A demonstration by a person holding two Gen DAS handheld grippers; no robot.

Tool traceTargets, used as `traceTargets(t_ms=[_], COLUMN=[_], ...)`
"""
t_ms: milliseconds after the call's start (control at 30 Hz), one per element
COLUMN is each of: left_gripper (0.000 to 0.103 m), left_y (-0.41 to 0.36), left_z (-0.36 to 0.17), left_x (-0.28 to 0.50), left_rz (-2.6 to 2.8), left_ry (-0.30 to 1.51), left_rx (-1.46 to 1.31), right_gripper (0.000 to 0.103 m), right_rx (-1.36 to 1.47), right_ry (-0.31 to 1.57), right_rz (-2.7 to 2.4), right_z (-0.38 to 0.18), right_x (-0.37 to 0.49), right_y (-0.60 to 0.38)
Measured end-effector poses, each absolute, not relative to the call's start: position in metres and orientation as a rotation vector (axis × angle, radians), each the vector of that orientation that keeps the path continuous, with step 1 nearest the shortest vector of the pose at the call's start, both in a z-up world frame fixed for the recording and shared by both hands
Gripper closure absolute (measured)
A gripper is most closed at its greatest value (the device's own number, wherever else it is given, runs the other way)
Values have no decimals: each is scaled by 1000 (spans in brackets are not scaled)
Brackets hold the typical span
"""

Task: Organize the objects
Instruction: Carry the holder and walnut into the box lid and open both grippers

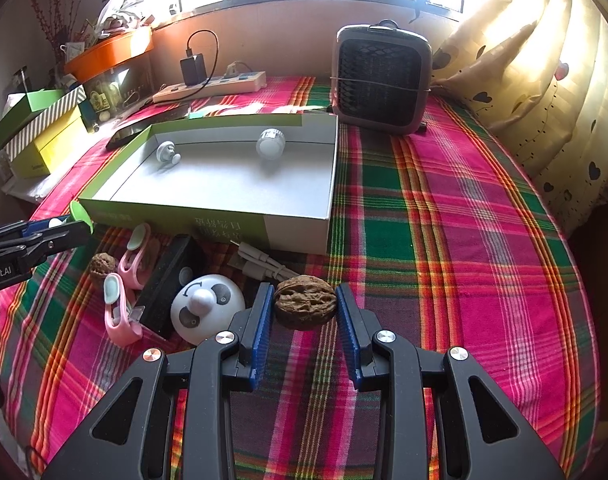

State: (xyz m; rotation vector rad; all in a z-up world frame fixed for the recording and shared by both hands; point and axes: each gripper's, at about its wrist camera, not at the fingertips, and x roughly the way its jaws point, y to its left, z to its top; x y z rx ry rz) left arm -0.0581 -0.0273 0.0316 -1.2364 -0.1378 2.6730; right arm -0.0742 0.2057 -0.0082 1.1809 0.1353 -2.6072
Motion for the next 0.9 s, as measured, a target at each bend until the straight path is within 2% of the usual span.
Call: traceTargets(t_ms=[500,900], left_gripper=[61,61], left_y=[-18,-18], left_z=[52,55], left_x=[-79,-110], left_rz=[2670,2682], left_ry=[-111,-99], left_rx=[-1181,-1176], right_gripper=[70,70], right_rx=[1073,1056], right_ry=[161,197], right_rz=[-2573,-2500], right_z=[23,29], right_x=[-97,-147], right_y=[179,148])
